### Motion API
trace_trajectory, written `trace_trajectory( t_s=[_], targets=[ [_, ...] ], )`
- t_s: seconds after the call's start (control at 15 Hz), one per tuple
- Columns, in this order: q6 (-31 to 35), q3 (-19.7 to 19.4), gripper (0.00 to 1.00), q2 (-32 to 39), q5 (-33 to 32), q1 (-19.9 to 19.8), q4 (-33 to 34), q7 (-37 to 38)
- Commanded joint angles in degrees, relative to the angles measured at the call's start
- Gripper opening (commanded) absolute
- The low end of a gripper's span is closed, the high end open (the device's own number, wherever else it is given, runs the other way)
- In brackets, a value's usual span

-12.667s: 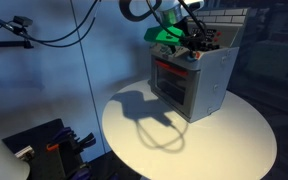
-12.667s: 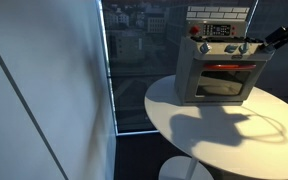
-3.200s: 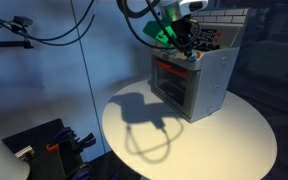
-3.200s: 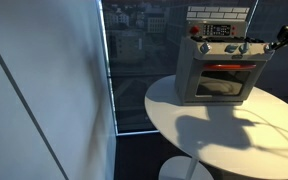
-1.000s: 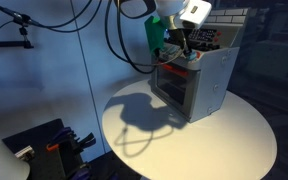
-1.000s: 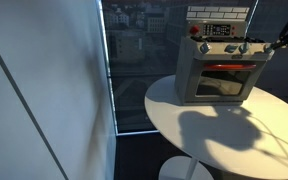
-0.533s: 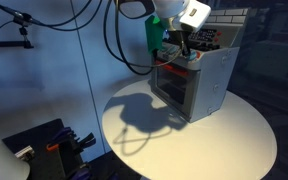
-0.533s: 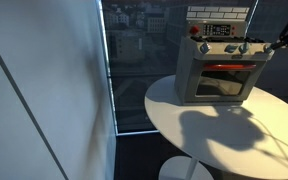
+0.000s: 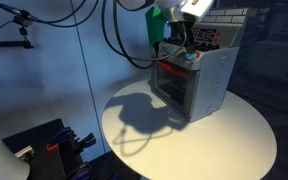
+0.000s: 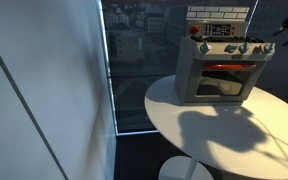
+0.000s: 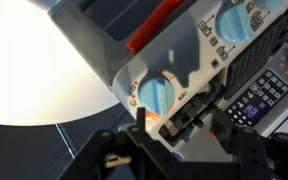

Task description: Turn the knob on the far right to the right

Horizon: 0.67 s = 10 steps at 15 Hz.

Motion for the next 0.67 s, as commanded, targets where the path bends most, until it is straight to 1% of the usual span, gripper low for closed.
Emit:
trace_trajectory(
  t_s=[0.0, 0.07, 0.6],
  targets=[
    [-2.4, -0.6, 0.98, -2.7, -2.0, -0.5, -1.5, 0.0],
    [-3.2, -0.8, 1.0, -3.2, -3.2, -0.6, -2.0, 0.3],
    [-14.4, -3.1, 1.0, -7.8, -17.8, -1.5, -4.5, 3.0]
  ],
)
